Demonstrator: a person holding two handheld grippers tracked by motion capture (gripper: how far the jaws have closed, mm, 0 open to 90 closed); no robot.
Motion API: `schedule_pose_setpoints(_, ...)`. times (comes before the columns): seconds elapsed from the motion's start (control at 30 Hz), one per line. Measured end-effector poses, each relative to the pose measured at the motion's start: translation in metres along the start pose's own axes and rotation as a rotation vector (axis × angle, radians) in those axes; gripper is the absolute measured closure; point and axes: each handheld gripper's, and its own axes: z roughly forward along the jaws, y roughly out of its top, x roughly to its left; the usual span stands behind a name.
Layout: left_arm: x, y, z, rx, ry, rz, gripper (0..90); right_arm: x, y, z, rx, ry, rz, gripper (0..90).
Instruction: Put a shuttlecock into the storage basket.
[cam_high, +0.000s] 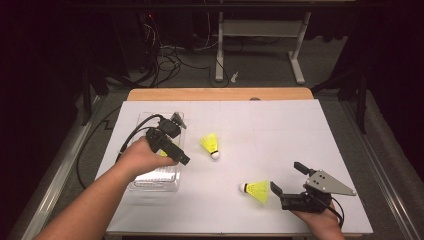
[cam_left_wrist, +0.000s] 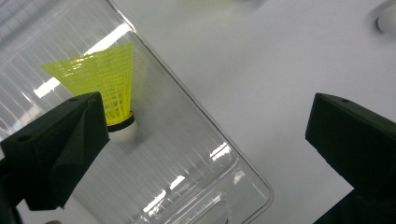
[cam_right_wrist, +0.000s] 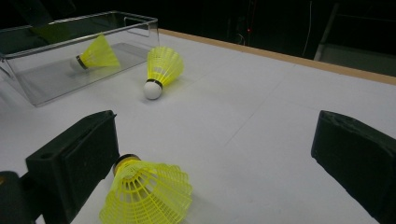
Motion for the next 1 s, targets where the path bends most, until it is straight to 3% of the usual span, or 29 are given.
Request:
schedule_pose_setpoints(0.4,-0.017,0.010,0.004,-0.007,-0.004,0.028,0.8,-0.001,0.000,0.000,0.000,-0.002,0.004,1.2)
schedule_pose_setpoints(1.0,-0.046,0.023,0.011,0.000,-0.055,0.085,0.9,-0.001,0.001,0.006,0.001,0.004,0.007,1.2)
